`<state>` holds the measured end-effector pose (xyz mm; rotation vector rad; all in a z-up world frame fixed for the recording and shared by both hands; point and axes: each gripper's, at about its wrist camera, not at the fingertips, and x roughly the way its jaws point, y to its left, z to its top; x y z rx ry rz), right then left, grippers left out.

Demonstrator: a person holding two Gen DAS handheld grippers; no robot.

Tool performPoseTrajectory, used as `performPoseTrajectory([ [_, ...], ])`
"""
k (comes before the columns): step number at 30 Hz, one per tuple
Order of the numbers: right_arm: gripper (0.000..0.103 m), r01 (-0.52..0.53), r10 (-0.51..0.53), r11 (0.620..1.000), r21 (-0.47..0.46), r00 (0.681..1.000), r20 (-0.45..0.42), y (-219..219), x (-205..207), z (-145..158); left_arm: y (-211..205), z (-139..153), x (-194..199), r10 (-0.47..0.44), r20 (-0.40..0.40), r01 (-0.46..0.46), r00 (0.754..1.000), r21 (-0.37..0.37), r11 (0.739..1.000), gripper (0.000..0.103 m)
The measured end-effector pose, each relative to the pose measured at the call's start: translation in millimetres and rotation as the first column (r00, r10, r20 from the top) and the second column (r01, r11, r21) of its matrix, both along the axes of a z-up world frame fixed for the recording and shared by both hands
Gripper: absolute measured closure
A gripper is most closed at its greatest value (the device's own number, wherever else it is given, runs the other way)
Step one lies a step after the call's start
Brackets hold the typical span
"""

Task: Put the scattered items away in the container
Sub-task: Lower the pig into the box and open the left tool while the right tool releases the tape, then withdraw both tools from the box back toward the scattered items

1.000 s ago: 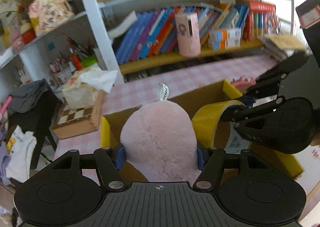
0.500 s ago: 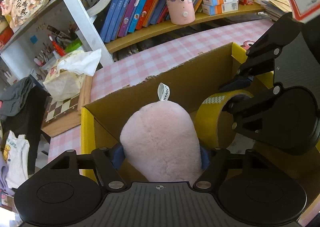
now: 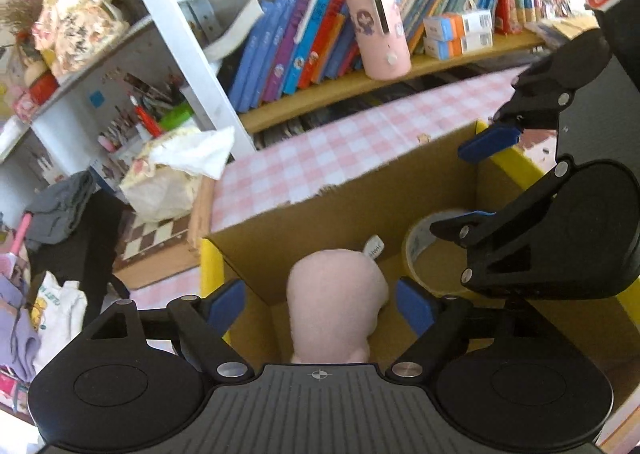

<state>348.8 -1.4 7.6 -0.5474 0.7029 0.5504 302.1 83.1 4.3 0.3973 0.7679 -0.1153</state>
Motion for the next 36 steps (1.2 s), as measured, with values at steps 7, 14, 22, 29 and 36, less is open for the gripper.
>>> performPoseTrajectory([
  [7, 0.05, 0.043, -0.049, 0.996, 0.084, 0.997, 0.065, -9, -31, 29, 2, 26, -32, 0.017, 0.09, -0.015, 0.996, -0.028, 0.999, 0.018],
  [14, 0.046, 0.073, -0.101, 0.975, 0.212, 0.986, 0.129, -29, -82, 59, 5, 53, -85, 0.06, 0.18, -0.041, 0.982, -0.11, 0.993, 0.018],
  [22, 0.045, 0.082, -0.131, 0.958, 0.276, 0.977, 0.165, -41, -147, 66, 16, 59, -151, 0.167, 0.21, -0.124, 0.963, -0.205, 0.971, 0.016],
  [29, 0.042, 0.057, -0.126, 0.941, 0.334, 0.974, 0.188, -56, -211, 60, 23, 54, -213, 0.294, 0.247, -0.235, 0.923, -0.242, 0.941, 0.015],
  [36, 0.04, 0.076, -0.146, 0.94, 0.332, 0.971, 0.19, -78, -265, 47, 22, 38, -257, 0.351, 0.193, -0.294, 0.916, -0.275, 0.916, 0.015],
])
